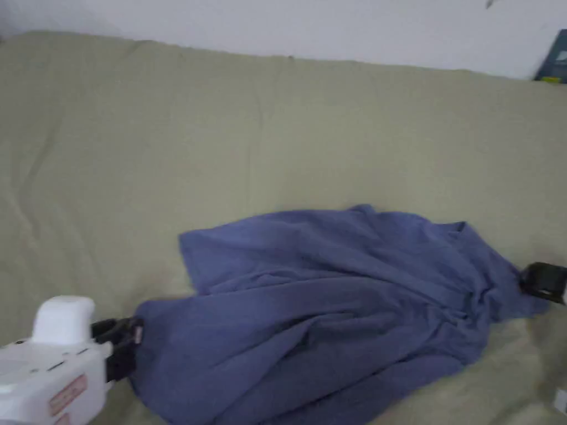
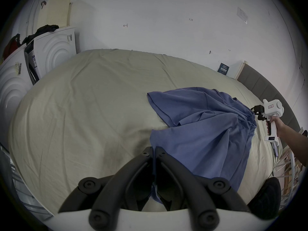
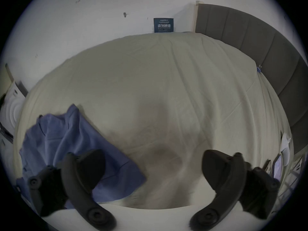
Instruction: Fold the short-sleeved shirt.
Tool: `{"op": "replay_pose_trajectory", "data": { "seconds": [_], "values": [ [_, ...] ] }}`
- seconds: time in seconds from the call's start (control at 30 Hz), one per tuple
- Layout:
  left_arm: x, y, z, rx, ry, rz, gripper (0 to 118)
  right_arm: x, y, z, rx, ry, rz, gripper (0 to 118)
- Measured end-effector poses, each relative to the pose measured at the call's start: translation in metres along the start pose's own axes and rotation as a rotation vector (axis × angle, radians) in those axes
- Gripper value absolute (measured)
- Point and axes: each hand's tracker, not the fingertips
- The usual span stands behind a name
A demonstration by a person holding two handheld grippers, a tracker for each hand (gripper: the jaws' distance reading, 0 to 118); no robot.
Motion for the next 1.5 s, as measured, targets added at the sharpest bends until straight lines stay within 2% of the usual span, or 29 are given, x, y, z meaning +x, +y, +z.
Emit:
{"op": "replay_pose_trajectory", "data": {
  "seconds": [0.07,0.17,0.2,0.23,0.27,0.33,0.43,0.47,0.53,0.67,0.93,1.07,1.2,1.37,1.5],
  "values": [
    [-0.001,-0.002,-0.002,0.0,-0.006,0.004,0,-0.007,-0.005,-0.011,-0.013,0.019,0.07,89],
    [-0.005,-0.005,-0.006,0.002,-0.01,-0.001,0,-0.017,-0.012,-0.003,-0.007,0.077,0.073,38],
    [-0.007,-0.005,-0.007,0.002,-0.012,0.002,0,-0.017,-0.011,-0.004,-0.01,0.062,0.081,7],
    [-0.009,-0.005,-0.007,-0.002,-0.018,0.008,0,-0.017,-0.01,-0.001,-0.001,0.046,0.104,3],
    [-0.013,-0.005,-0.007,0.0,-0.027,0.021,0,-0.014,-0.01,0.006,0.05,0.025,0.107,3],
    [-0.018,-0.002,-0.004,0.007,-0.032,0.033,0,-0.005,-0.009,0.021,0.067,0.088,0.031,3],
    [-0.019,0.008,0.007,0.025,-0.058,0.057,0,0.008,-0.003,0.047,0.088,0.131,0.006,3],
    [-0.023,0.013,0.011,0.039,-0.097,0.101,0,0.01,-0.001,0.067,0.113,0.171,-0.006,3],
    [-0.032,0.022,0.019,0.051,-0.126,0.136,0,0.013,0.004,0.097,0.162,0.206,0.0,3],
    [-0.027,0.047,0.04,0.081,-0.114,0.077,0,0.019,0.017,0.157,0.278,0.296,0.017,3],
    [0.014,0.137,0.093,0.284,-0.169,0.032,0,0.016,0.061,0.28,0.487,0.399,0.044,3],
    [0.027,0.202,0.124,0.398,-0.16,0.028,0,0.016,0.099,0.338,0.588,0.409,0.071,3],
    [0.032,0.265,0.159,0.503,-0.143,0.027,0,0.022,0.137,0.39,0.695,0.391,0.04,3],
    [0.035,0.327,0.2,0.613,-0.126,0.089,0,0.045,0.193,0.433,0.776,0.351,-0.005,3],
    [0.037,0.368,0.202,0.649,-0.107,0.115,0,0.053,0.223,0.451,0.809,0.29,-0.037,3]
  ]
}}
